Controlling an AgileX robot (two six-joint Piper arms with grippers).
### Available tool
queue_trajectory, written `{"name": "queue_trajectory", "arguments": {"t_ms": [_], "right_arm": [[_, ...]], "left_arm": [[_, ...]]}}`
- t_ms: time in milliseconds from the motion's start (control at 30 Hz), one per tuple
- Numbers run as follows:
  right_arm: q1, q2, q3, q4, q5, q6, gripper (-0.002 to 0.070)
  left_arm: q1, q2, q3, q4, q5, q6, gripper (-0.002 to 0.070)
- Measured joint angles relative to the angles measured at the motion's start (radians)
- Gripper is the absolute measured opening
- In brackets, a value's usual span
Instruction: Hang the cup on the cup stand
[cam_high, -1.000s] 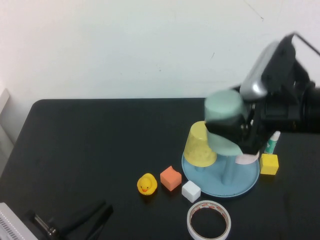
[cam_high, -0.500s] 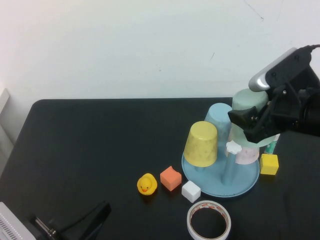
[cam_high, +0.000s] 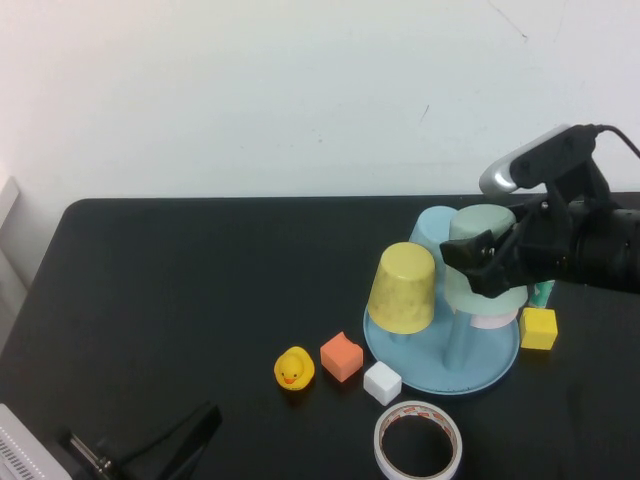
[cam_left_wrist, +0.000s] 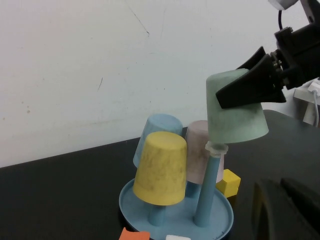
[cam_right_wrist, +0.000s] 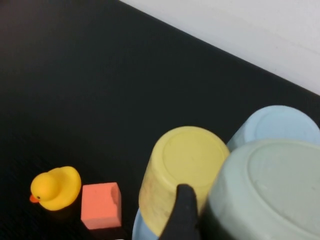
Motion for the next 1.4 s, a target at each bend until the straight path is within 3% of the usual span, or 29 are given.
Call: {"name": "queue_trajectory", "arguments": {"t_ms": [267,1233,1333,1400], "right_arm": [[0.000,0.038,0.000,0.134,0.037,-0.222,0.0591],[0.000,0.066,0.000,0.139,0.051,-0.240,0.0633],[0.000,-0.002,0.000,0.139,0.055,-0.240,0.0601],[0.000,-0.072,0.000,0.139,0.057,-0.240,0.0519]], "left_arm": [[0.000,0.000,0.000,0.000,0.000,0.000,0.0000],[0.000,-0.004,0.000,-0.018,0.000,0.004,0.0000],[0.000,-0.030,0.000,-0.020,0.000,0.004,0.0000],[0.000,-0.066,0.000,-0.032,0.000,0.004,0.0000]]}}
